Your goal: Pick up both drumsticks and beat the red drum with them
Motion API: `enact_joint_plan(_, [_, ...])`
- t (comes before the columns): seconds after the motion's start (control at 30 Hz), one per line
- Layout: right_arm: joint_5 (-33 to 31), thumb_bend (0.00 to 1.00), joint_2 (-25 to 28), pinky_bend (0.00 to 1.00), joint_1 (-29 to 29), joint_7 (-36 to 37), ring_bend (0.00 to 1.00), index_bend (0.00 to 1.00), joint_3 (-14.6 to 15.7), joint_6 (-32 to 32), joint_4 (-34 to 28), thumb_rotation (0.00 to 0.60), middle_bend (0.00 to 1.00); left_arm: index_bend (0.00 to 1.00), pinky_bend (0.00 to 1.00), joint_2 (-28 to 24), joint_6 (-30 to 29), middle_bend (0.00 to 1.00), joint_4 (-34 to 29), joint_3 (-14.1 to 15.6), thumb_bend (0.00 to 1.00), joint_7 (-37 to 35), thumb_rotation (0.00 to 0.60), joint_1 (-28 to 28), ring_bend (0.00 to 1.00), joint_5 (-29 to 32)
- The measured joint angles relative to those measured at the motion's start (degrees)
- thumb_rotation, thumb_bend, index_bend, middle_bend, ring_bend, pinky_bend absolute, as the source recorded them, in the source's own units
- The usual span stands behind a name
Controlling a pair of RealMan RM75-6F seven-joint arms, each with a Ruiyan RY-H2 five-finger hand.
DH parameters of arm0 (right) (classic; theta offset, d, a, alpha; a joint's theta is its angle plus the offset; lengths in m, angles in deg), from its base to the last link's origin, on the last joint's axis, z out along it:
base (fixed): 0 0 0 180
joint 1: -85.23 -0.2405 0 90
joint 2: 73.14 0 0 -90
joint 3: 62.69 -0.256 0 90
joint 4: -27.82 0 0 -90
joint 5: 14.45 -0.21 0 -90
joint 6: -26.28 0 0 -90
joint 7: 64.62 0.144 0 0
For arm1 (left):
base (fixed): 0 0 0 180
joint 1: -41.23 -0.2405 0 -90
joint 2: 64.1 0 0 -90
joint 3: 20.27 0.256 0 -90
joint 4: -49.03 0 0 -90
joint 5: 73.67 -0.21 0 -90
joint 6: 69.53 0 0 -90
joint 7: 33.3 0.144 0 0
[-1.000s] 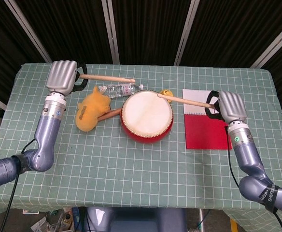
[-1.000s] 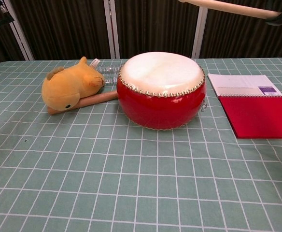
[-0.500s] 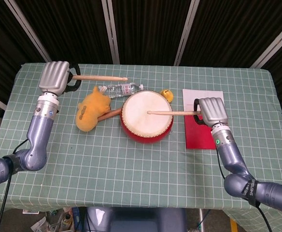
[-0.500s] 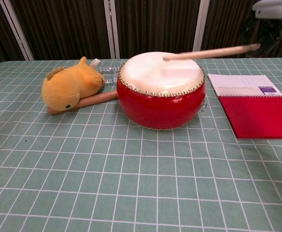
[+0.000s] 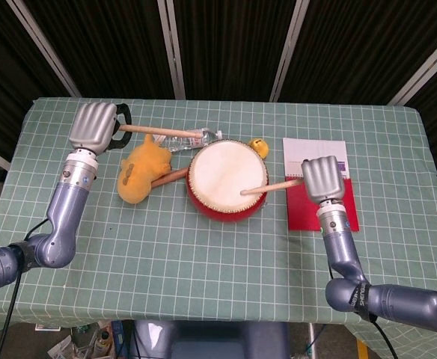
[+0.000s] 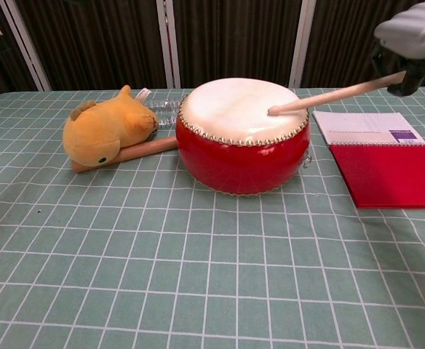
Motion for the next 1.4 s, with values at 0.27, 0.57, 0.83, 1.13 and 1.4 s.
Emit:
enact_joint_plan(0.27, [-0.6, 0.75, 8.1, 1.0, 5.3, 11.7, 1.0, 0.98, -4.8, -2.1, -6.0, 0.6, 1.0, 0.77, 1.0, 3.3, -1.5, 1.0, -0.3, -1.7, 0.6, 1.1, 0.6, 2.4, 1.0, 1.3])
enact_joint_plan(0.57, [1.3, 0.75, 11.4, 1.0, 9.1, 16.8, 1.0, 0.98, -3.3, 1.5, -5.7, 0.6, 1.0, 0.77, 1.0, 11.5, -2.0, 1.0, 6.0, -2.1, 0.6, 6.6, 0.6, 7.9, 1.0, 5.4])
enact_joint_plan(0.83, [2.1, 0.75, 12.5, 1.0, 10.8, 19.7, 1.0, 0.98, -2.8, 3.7, -3.9, 0.6, 1.0, 0.77, 1.0, 18.8, 1.6, 1.0, 15.4, 0.9, 0.59, 16.7, 0.6, 12.9, 1.0, 12.2])
enact_joint_plan(1.13, [2.3, 0.75, 13.9, 1.0, 12.4, 20.9, 1.0, 0.98, -2.6, 4.2, -4.1, 0.6, 1.0, 0.77, 1.0, 18.5, 4.8, 1.0, 16.0, 7.3, 0.58, 46.5, 0.6, 19.8, 1.0, 39.0])
enact_joint_plan(1.4, [3.1, 0.75, 13.8, 1.0, 12.8, 20.1, 1.0, 0.98, -2.6, 2.5, -6.0, 0.6, 1.0, 0.77, 1.0, 14.9, 4.5, 1.0, 13.5, 6.3, 0.58, 49.2, 0.6, 20.9, 1.0, 43.3])
